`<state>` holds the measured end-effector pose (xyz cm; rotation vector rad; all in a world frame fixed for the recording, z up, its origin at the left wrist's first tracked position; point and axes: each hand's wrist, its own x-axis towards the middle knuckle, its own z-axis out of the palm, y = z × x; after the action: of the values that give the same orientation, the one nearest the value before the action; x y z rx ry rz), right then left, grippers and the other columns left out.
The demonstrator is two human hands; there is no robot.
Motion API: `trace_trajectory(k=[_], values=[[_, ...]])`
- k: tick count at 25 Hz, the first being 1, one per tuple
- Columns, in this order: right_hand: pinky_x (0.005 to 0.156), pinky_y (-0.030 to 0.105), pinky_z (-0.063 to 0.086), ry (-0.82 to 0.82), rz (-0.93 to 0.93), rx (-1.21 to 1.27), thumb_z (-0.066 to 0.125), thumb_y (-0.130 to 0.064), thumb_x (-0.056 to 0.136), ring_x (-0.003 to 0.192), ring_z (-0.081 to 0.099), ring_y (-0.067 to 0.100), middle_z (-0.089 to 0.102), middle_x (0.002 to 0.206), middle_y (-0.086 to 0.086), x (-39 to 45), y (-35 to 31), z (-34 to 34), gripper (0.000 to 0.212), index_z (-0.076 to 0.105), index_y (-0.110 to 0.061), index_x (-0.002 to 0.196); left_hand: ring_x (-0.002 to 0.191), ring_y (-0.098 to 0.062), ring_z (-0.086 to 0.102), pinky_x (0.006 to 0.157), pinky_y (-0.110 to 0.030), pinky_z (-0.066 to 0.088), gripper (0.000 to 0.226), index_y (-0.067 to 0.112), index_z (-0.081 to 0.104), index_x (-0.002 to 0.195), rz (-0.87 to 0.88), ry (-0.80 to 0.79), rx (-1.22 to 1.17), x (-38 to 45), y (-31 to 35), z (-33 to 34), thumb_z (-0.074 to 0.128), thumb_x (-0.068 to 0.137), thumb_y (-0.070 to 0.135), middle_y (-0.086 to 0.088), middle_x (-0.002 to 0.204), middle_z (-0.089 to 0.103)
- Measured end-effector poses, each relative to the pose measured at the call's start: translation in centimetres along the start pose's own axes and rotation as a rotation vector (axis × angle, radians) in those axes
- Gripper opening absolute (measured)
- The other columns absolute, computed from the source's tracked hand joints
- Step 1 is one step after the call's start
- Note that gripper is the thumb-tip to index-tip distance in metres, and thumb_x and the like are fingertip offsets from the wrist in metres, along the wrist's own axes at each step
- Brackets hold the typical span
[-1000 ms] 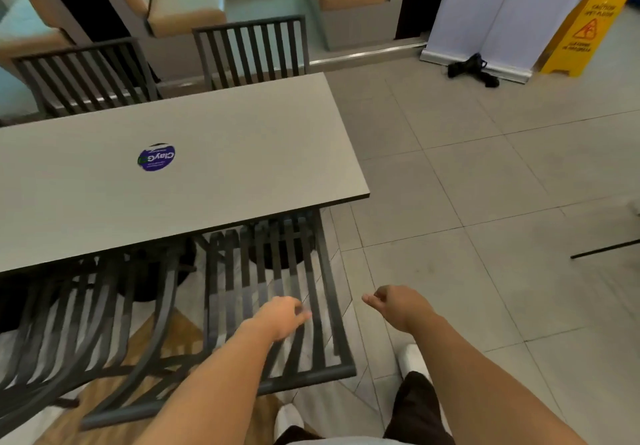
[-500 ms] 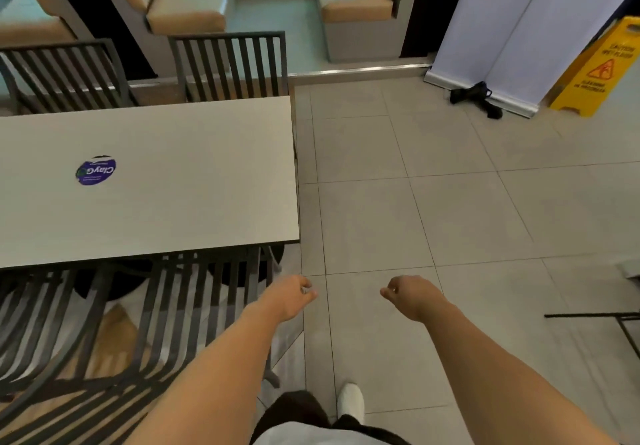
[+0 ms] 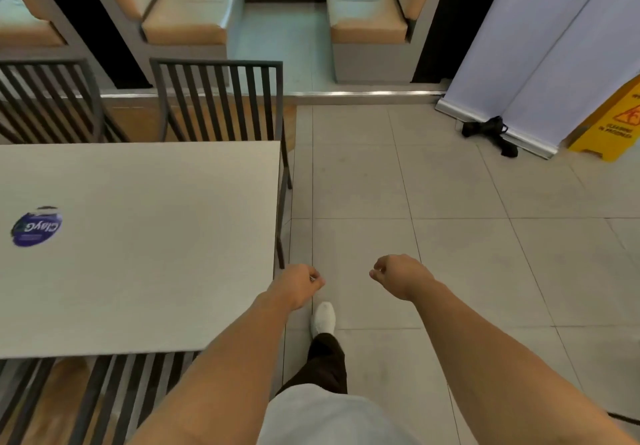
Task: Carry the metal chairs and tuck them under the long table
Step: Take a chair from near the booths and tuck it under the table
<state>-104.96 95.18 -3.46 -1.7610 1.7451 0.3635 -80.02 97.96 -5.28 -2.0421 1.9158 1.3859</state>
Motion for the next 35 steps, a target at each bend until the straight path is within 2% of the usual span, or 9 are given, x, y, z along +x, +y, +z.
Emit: trace_trajectory(k=[4, 10, 17, 20, 22, 25, 27, 29, 35], values=[[0.099, 0.038, 0.05, 0.013, 0.077, 0.096, 0.051, -0.049, 0.104, 0.117, 0.062, 0.024, 0.068, 0.13, 0.004, 8.3, 0.1, -8.2, 0.044, 0.064, -0.021, 0.135, 0.101, -0.016, 0.065, 0.088, -0.028, 0.05, 0.035, 0.016, 0.068, 0.129, 0.019, 0.037, -0.026, 10.1, 4.5, -7.7, 0.055, 0.105, 0.037, -0.003, 0.116, 0.072], [0.099, 0.038, 0.05, 0.002, 0.098, 0.099, 0.052, -0.05, 0.103, 0.119, 0.061, 0.024, 0.067, 0.131, 0.003, 20.8, -0.1, -18.2, 0.044, 0.064, -0.022, 0.135, 0.102, -0.02, 0.066, 0.094, -0.035, 0.053, 0.036, 0.015, 0.066, 0.131, 0.029, 0.039, 0.005, 22.9, 10.4, -18.4, 0.052, 0.106, 0.036, -0.006, 0.115, 0.072], [0.098, 0.037, 0.049, -0.025, -0.076, -0.028, 0.05, -0.047, 0.104, 0.118, 0.061, 0.025, 0.067, 0.131, 0.004, 40.3, -2.1, -30.6, 0.045, 0.062, -0.019, 0.137, 0.108, -0.022, 0.066, 0.097, -0.037, 0.053, 0.035, 0.017, 0.066, 0.132, -0.126, 0.118, -0.059, 37.8, 12.6, -27.3, 0.051, 0.106, 0.034, -0.007, 0.122, 0.07], [0.097, 0.037, 0.05, -0.057, -0.15, -0.105, 0.049, -0.047, 0.105, 0.118, 0.061, 0.025, 0.067, 0.131, 0.004, 48.3, -3.3, -37.0, 0.044, 0.063, -0.019, 0.136, 0.101, -0.02, 0.064, 0.085, -0.03, 0.05, 0.034, 0.016, 0.066, 0.13, -0.226, 0.164, -0.155, 43.1, 14.6, -31.0, 0.051, 0.106, 0.035, -0.007, 0.12, 0.07], [0.097, 0.036, 0.049, -0.075, -0.205, -0.166, 0.049, -0.047, 0.105, 0.118, 0.06, 0.025, 0.067, 0.131, 0.005, 53.6, -4.7, -41.4, 0.044, 0.063, -0.02, 0.135, 0.101, -0.019, 0.063, 0.084, -0.029, 0.047, 0.034, 0.016, 0.066, 0.13, -0.287, 0.207, -0.275, 46.4, 15.9, -33.8, 0.051, 0.106, 0.036, -0.005, 0.118, 0.07], [0.097, 0.037, 0.049, -0.057, -0.302, -0.244, 0.048, -0.047, 0.105, 0.12, 0.06, 0.026, 0.066, 0.132, 0.005, 60.8, -8.6, -47.8, 0.044, 0.063, -0.02, 0.136, 0.107, -0.018, 0.062, 0.09, -0.029, 0.047, 0.035, 0.016, 0.066, 0.131, -0.338, 0.312, -0.406, 50.2, 17.2, -38.5, 0.052, 0.106, 0.035, -0.005, 0.121, 0.07], [0.097, 0.037, 0.049, -0.059, -0.38, -0.293, 0.048, -0.048, 0.105, 0.12, 0.06, 0.027, 0.065, 0.134, 0.005, 64.4, -12.0, -50.6, 0.044, 0.063, -0.021, 0.137, 0.104, -0.016, 0.062, 0.086, -0.026, 0.047, 0.034, 0.016, 0.067, 0.13, -0.38, 0.358, -0.428, 51.9, 17.6, -41.3, 0.051, 0.106, 0.033, -0.005, 0.122, 0.07], [0.097, 0.038, 0.05, -0.066, -0.441, -0.346, 0.047, -0.048, 0.105, 0.12, 0.06, 0.027, 0.065, 0.134, 0.005, 67.4, -15.1, -52.1, 0.044, 0.062, -0.021, 0.137, 0.1, -0.016, 0.064, 0.081, -0.025, 0.048, 0.033, 0.015, 0.068, 0.128, -0.428, 0.409, -0.456, 53.7, 17.4, -43.7, 0.049, 0.107, 0.033, -0.005, 0.117, 0.071], [0.097, 0.039, 0.052, -0.084, -0.611, -0.525, 0.047, -0.047, 0.105, 0.116, 0.062, 0.026, 0.068, 0.128, 0.005, 76.7, -26.6, -55.1, 0.043, 0.062, -0.021, 0.136, 0.092, -0.015, 0.064, 0.081, -0.033, 0.051, 0.035, 0.018, 0.07, 0.12, -0.505, 0.545, -0.52, 60.6, 13.0, -53.2, 0.048, 0.106, 0.041, -0.002, 0.107, 0.071]])
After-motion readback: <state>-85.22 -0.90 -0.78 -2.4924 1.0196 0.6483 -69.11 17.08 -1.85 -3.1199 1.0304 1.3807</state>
